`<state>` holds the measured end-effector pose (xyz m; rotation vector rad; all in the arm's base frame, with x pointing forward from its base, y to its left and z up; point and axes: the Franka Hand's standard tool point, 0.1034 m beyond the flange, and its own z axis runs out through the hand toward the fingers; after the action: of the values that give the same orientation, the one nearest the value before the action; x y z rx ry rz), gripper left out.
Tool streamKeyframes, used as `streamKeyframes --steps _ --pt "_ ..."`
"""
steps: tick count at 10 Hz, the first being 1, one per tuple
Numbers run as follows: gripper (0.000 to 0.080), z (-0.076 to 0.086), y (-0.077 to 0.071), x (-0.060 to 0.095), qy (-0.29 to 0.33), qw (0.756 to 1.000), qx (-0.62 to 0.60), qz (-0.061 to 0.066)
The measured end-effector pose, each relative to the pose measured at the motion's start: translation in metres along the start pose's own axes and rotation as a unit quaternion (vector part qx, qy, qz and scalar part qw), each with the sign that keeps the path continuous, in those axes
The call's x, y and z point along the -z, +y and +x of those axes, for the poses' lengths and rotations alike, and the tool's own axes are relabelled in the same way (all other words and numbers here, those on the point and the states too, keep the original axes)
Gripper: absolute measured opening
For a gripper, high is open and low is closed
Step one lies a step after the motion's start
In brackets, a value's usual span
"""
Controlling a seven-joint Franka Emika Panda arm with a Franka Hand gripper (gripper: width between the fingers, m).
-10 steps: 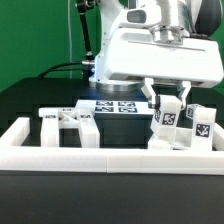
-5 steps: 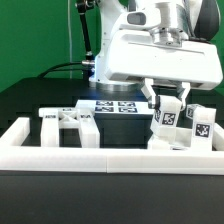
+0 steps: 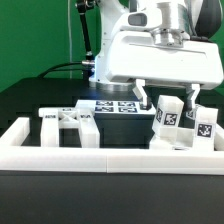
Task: Assemble chair
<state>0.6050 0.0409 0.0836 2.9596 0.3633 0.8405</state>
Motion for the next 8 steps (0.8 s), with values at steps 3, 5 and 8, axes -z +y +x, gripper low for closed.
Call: streamKeyframes --steps 3,5,8 --pt "0.0648 0.003 0.004 0.004 -0.002 1.0 -0.002 0.0" --pt "0.0649 0.012 0.006 0.014 -0.01 1.0 -0.003 0.005" --pt "0.0649 0.009 0.001 0.011 -0.029 0.999 -0.003 0.013"
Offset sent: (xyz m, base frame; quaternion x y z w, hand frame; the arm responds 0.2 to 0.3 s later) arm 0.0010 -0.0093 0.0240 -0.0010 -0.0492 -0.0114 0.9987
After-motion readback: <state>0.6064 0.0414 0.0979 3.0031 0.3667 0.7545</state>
